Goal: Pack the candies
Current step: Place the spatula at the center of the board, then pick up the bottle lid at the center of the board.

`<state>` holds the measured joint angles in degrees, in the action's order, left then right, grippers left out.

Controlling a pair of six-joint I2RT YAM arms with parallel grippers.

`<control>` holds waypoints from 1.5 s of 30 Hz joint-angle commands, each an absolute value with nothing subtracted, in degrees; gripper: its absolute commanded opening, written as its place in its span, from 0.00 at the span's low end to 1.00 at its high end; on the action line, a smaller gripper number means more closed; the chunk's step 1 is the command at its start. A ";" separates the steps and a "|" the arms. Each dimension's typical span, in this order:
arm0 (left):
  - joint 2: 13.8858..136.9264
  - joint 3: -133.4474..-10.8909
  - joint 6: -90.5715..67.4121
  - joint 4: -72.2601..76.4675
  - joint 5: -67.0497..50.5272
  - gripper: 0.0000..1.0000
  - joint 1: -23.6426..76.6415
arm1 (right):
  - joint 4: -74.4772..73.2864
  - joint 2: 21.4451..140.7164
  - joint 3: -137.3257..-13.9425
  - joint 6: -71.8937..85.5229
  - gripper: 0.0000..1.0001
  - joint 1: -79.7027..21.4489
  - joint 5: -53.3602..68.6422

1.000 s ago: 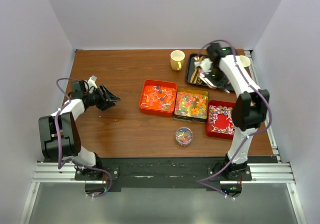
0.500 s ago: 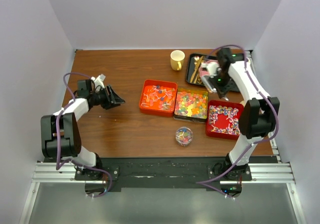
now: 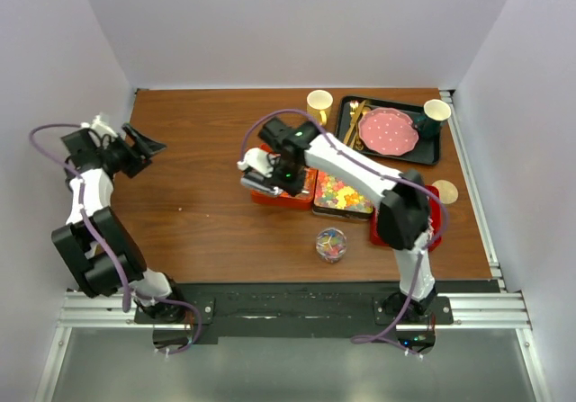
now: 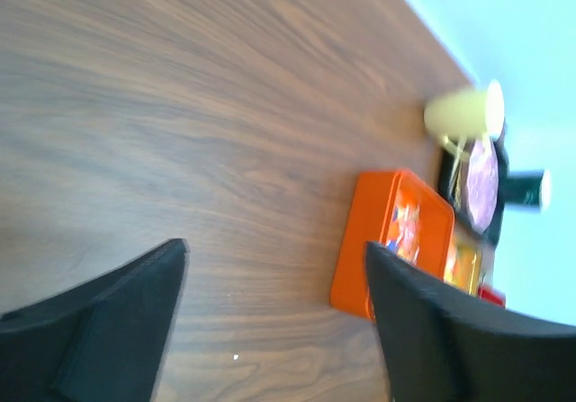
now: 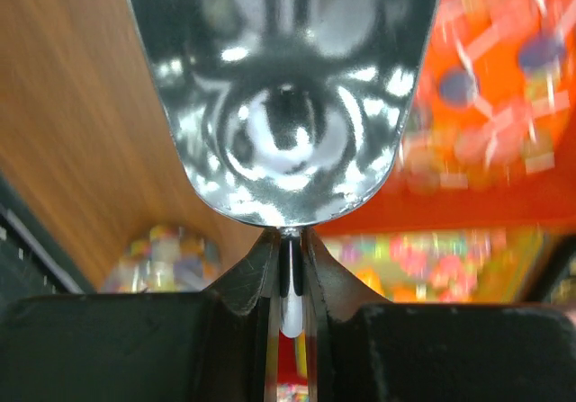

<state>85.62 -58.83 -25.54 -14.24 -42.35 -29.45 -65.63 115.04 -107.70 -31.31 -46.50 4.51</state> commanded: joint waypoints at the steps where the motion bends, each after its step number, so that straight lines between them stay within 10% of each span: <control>1: 80.43 -58.63 -31.71 -14.44 -43.67 0.97 -36.20 | -63.47 122.49 -115.39 -27.95 0.00 -51.23 5.10; 13: 76.73 -53.18 -40.86 -7.48 -53.61 1.00 -44.56 | -60.38 136.31 -121.90 -24.44 0.00 -58.89 2.81; 20: 76.11 -52.12 -44.03 -5.01 -54.14 1.00 -44.12 | -60.38 133.78 -121.30 -24.08 0.64 -58.97 3.61; 28: 76.03 -59.92 -35.55 -7.45 -50.72 1.00 -33.33 | -52.31 111.12 -107.51 -23.91 0.79 -54.68 9.74; 45: 79.19 -60.82 -11.69 -17.05 -39.82 1.00 -2.38 | -46.85 90.10 -84.04 -6.59 0.81 -0.18 -6.23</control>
<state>78.74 -62.24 -15.22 -17.26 -42.30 -4.32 -46.61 95.20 -86.76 -10.37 -6.48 -1.65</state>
